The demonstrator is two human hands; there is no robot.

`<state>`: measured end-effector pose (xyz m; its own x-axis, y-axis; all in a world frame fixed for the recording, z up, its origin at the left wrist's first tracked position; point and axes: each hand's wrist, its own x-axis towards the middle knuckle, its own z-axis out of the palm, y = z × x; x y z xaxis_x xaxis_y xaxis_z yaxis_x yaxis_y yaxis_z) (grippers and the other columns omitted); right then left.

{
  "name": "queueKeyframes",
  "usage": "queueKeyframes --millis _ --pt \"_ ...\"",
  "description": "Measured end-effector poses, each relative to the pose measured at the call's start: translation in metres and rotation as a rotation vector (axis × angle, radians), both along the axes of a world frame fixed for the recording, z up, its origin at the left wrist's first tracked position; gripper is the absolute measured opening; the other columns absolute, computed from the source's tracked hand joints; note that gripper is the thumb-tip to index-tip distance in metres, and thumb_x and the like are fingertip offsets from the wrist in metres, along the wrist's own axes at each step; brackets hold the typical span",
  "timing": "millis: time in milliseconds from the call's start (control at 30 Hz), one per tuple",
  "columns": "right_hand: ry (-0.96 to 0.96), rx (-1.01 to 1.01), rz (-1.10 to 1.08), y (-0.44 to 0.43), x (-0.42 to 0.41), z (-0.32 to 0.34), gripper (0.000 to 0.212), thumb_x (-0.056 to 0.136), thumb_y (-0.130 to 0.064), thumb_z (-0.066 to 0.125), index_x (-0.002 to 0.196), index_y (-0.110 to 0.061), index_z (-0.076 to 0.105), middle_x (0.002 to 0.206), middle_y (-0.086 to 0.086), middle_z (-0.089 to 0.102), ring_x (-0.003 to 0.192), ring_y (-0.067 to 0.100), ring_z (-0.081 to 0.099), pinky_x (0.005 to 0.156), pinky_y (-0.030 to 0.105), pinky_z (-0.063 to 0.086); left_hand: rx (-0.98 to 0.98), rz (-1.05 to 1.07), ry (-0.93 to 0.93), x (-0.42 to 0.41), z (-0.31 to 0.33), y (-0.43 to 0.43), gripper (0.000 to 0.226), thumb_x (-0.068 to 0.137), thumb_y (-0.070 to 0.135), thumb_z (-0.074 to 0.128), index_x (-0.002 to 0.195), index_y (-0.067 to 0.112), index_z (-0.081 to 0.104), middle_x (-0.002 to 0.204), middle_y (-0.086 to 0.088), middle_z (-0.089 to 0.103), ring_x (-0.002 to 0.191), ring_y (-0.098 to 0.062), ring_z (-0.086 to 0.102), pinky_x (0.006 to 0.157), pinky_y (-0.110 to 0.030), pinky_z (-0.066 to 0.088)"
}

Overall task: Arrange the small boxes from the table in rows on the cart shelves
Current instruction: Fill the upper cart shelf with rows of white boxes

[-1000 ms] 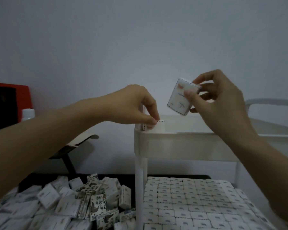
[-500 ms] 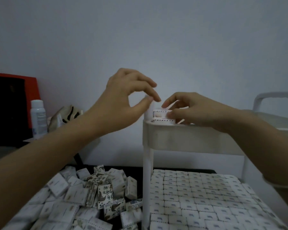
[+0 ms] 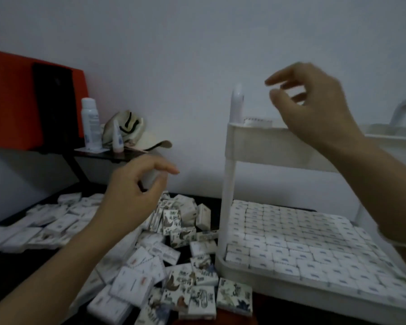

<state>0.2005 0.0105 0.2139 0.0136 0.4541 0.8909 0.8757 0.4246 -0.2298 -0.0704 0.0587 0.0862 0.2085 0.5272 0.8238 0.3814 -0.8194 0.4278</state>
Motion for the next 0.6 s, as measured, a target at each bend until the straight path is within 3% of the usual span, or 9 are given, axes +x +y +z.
queueKeyframes --millis 67,133,233,300,367,467,600 --pt "-0.026 0.139 0.101 -0.014 -0.023 -0.018 0.018 0.087 -0.022 0.053 0.100 -0.020 0.064 0.104 -0.006 0.064 0.096 0.015 0.060 0.080 0.039 0.052 -0.143 0.069 0.153 -0.020 -0.036 -0.002 0.020 0.093 0.015 0.060 0.090 0.031 0.070 0.096 0.019 0.067 0.097 0.001 0.061 0.086 -0.019 0.047" --pt "-0.061 0.147 0.238 -0.028 -0.052 -0.047 0.015 0.085 -0.015 0.054 0.095 -0.019 0.064 0.093 -0.007 0.064 0.087 0.014 0.060 0.074 0.034 0.051 -0.274 0.145 0.280 -0.039 -0.069 -0.005 0.022 0.091 0.018 0.062 0.091 0.039 0.068 0.094 0.024 0.066 0.097 0.006 0.058 0.087 -0.018 0.045" --pt "-0.189 -0.178 0.357 -0.028 -0.092 -0.106 0.015 0.088 -0.018 0.053 0.094 -0.026 0.065 0.085 -0.016 0.061 0.079 0.000 0.055 0.069 0.022 0.046 -0.435 0.189 0.424 -0.065 -0.107 -0.009 0.013 0.088 0.038 0.063 0.098 0.046 0.064 0.101 0.030 0.062 0.103 0.010 0.052 0.091 -0.019 0.045" --pt "-0.305 -0.427 0.320 -0.013 -0.110 -0.148 0.019 0.092 -0.021 0.052 0.101 -0.031 0.065 0.091 -0.018 0.062 0.082 -0.001 0.053 0.072 0.025 0.049 -0.496 0.169 0.543 -0.077 -0.122 -0.013 0.029 0.079 0.063 0.054 0.106 0.052 0.057 0.111 0.033 0.056 0.110 0.011 0.047 0.095 -0.021 0.042" --pt "-0.389 -0.618 0.278 0.006 -0.119 -0.188 0.027 0.093 -0.020 0.051 0.115 -0.032 0.060 0.106 -0.014 0.062 0.094 0.004 0.056 0.079 0.032 0.051 -0.514 0.144 0.618 -0.084 -0.133 -0.018 0.050 0.070 0.075 0.043 0.115 0.054 0.048 0.120 0.038 0.044 0.116 0.013 0.038 0.097 -0.012 0.032" --pt "-0.427 -0.769 0.269 0.028 -0.126 -0.228 0.038 0.093 -0.024 0.053 0.130 -0.031 0.050 0.126 -0.007 0.052 0.114 0.014 0.051 0.086 0.032 0.046 -0.506 0.155 0.631 -0.087 -0.139 -0.023 0.055 0.069 0.073 0.051 0.119 0.053 0.044 0.123 0.035 0.041 0.119 0.009 0.035 0.100 -0.017 0.032" --pt "-0.452 -0.832 0.318 0.044 -0.138 -0.247 0.053 0.088 -0.042 0.064 0.136 -0.034 0.044 0.133 -0.007 0.046 0.124 0.014 0.040 0.097 0.035 0.042 -0.470 0.261 0.508 -0.090 -0.140 -0.030 0.048 0.072 0.049 0.077 0.112 0.043 0.052 0.112 0.030 0.047 0.111 0.005 0.041 0.095 -0.024 0.039"
